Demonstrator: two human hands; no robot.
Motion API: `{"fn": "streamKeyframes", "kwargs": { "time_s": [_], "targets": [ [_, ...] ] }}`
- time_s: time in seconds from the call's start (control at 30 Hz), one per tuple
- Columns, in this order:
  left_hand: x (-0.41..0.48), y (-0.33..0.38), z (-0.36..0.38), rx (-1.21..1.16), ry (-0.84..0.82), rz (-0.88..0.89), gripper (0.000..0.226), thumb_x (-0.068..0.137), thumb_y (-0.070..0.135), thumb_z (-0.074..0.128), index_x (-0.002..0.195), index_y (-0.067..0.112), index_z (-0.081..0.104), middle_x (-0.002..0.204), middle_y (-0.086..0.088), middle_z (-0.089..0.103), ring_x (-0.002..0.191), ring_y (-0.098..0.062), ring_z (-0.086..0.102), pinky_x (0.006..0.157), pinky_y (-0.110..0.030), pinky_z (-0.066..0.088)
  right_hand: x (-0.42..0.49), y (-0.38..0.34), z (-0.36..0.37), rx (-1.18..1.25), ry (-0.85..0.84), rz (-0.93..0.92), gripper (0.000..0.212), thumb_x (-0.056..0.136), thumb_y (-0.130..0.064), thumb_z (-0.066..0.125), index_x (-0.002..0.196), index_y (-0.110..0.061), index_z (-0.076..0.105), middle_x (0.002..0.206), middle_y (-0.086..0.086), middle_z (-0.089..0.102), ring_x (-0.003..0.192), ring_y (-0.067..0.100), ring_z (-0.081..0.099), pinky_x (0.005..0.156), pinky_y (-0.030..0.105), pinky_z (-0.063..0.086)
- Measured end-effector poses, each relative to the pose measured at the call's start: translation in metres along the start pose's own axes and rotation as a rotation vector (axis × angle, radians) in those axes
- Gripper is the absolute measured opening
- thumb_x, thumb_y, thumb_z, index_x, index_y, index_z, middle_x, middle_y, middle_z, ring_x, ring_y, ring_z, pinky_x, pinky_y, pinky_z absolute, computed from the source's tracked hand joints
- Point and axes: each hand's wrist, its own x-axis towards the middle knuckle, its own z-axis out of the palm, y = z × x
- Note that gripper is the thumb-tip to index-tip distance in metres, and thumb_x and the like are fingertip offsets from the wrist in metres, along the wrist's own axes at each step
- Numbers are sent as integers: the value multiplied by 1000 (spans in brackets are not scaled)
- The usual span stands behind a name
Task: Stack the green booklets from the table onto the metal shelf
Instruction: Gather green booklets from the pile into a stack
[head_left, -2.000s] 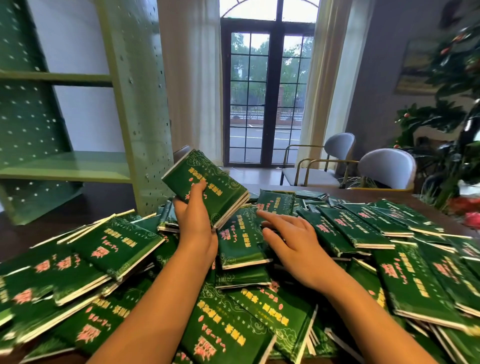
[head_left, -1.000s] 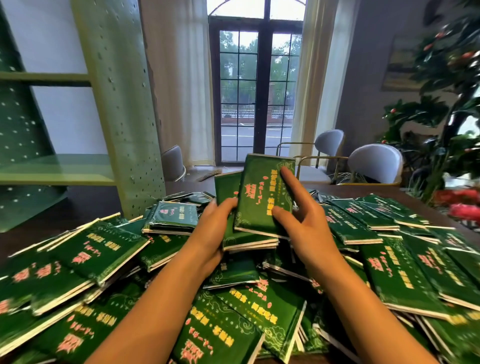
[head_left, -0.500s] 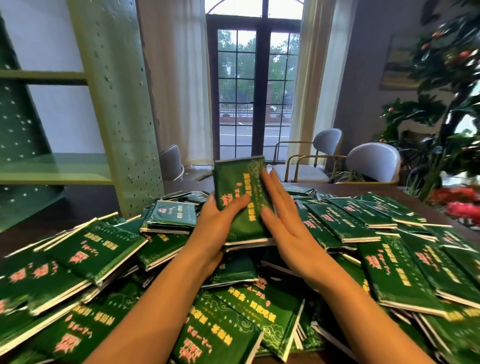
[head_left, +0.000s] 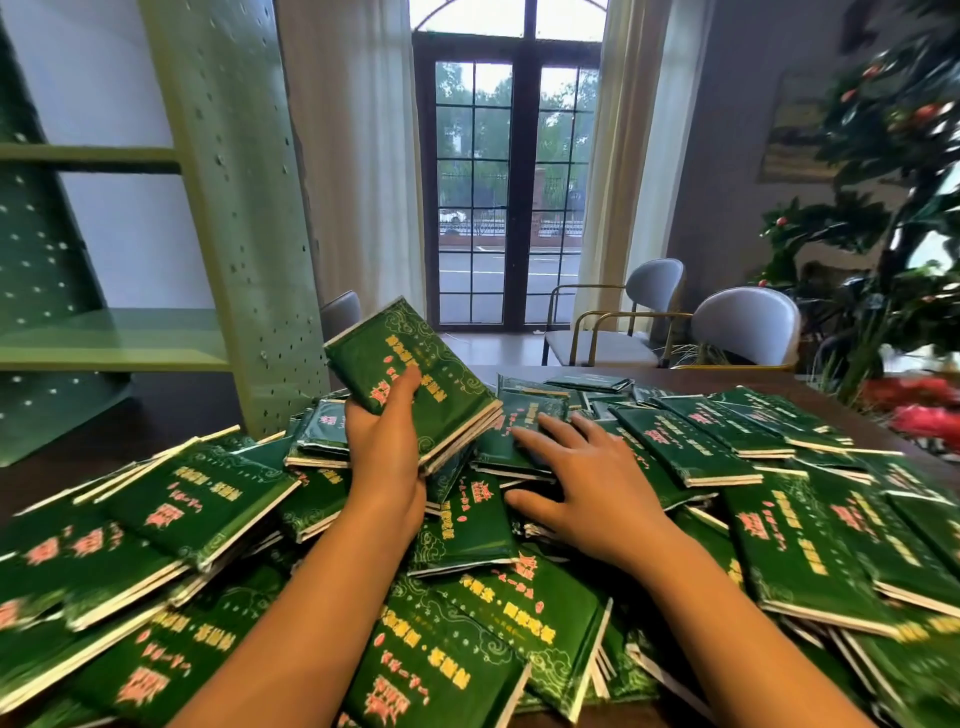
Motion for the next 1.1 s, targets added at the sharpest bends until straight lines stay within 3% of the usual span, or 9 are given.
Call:
{"fn": "streamKeyframes", "kwargs": {
  "time_s": [0.27,0.43,0.57,0.63,0.77,0.87,1.0,1.1],
  "targets": [
    [-1,-1,1,-1,0,-2,39,88,21,67,124,18,53,114,-10,68,98,-29,68,86,-51,55,1,4,-2,-18,121,-65,51,90,-57,46,138,-43,41,143,-16,41,134,16,29,106,36,27],
    [-2,-1,1,1,7,-2,40,87,22,67,125,17,53,114,-10,68,100,-30,68,89,-53,54,4,8,0,49,207,-85,36,93,-50,44,124,-39,59,128,-20,55,114,13,41,87,31,33],
    [-2,0,0,-1,2,-8,40,88,22,67,125,17,53,114,-10,69,99,-29,68,87,-52,55,3,10,1,202,416,-65,30,94,-43,48,113,-31,69,113,-14,66,98,17,51,70,31,40],
    [-2,1,0,-6,1,-11,38,88,23,67,123,17,54,114,-9,69,99,-29,68,87,-50,55,2,9,0,288,495,-23,32,94,-45,47,113,-32,68,113,-13,68,97,17,62,68,27,42],
    [-2,3,0,-10,9,-17,37,88,24,67,122,17,53,114,-10,69,100,-29,68,89,-50,54,4,8,1,609,547,9,29,94,-38,51,116,-28,68,104,-12,69,72,-5,61,66,20,44],
    [-3,3,0,-2,-1,-24,42,88,24,67,125,15,52,114,-11,68,99,-30,68,88,-51,55,4,9,-2,881,533,15,27,94,-29,53,115,-22,68,105,-9,70,90,2,65,79,25,51],
    [-6,2,1,11,-28,-28,41,88,23,66,126,16,53,114,-10,69,100,-30,68,83,-46,56,0,5,-10,1101,552,17,21,94,-20,53,111,-22,67,111,-2,69,106,4,62,92,19,48],
    [-6,1,1,61,-75,-50,37,88,23,65,123,17,55,112,-9,70,97,-28,68,77,-40,57,-2,1,-19,1185,641,-2,21,96,-14,51,106,-26,65,113,-2,67,102,-5,60,84,8,44]
  ]
}}
